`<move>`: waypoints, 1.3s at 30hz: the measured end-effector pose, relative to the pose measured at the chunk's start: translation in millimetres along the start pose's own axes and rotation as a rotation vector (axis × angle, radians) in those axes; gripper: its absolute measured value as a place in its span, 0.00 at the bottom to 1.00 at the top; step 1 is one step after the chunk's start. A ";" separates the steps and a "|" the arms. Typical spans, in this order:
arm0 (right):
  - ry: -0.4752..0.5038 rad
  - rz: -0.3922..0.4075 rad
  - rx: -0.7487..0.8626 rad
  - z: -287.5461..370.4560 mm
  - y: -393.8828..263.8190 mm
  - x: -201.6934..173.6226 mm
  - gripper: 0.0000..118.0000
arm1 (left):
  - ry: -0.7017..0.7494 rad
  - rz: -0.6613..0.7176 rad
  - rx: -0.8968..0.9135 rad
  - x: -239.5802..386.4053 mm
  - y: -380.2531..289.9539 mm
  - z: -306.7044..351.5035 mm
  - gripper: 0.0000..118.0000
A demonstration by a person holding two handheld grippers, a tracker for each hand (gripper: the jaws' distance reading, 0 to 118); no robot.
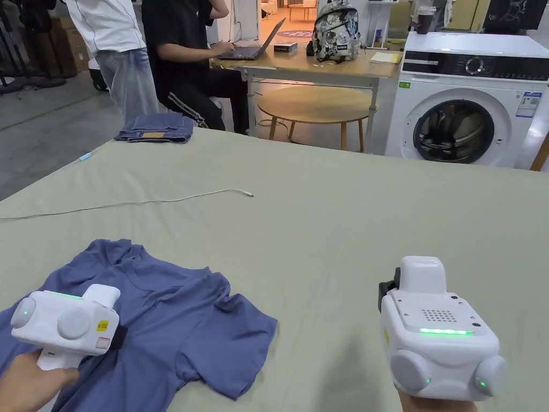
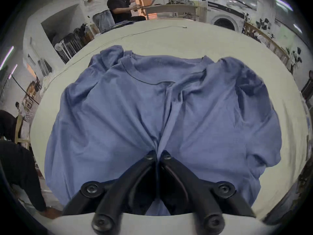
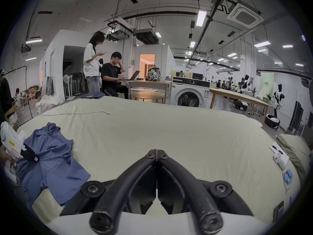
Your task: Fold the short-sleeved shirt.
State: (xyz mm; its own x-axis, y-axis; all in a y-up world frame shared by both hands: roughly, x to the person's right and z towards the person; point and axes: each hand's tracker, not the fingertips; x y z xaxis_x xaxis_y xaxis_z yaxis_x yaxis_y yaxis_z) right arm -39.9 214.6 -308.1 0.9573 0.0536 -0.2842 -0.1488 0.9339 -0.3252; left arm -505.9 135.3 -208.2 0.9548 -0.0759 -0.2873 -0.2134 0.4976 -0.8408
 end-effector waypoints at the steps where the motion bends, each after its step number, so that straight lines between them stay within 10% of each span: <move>1: -0.002 -0.003 -0.003 -0.5 0.1 0.1 0.00 | -0.008 0.012 0.047 2.0 -2.8 8.1 0.00; 19: -0.040 -0.020 0.032 12.5 17.8 25.5 0.00 | -0.179 0.045 0.542 27.8 104.2 171.6 0.00; 39: -0.248 -0.088 0.105 75.1 20.0 136.2 0.00 | -0.679 -0.342 0.652 347.7 176.8 231.3 0.00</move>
State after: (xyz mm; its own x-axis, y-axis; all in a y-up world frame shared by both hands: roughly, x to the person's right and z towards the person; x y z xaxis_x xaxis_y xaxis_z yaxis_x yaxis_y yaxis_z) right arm 106.1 267.2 -285.6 0.9987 0.0438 -0.0256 -0.0486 0.9697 -0.2396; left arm -163.8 396.7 -350.5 0.9030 0.1049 0.4166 0.0551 0.9334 -0.3545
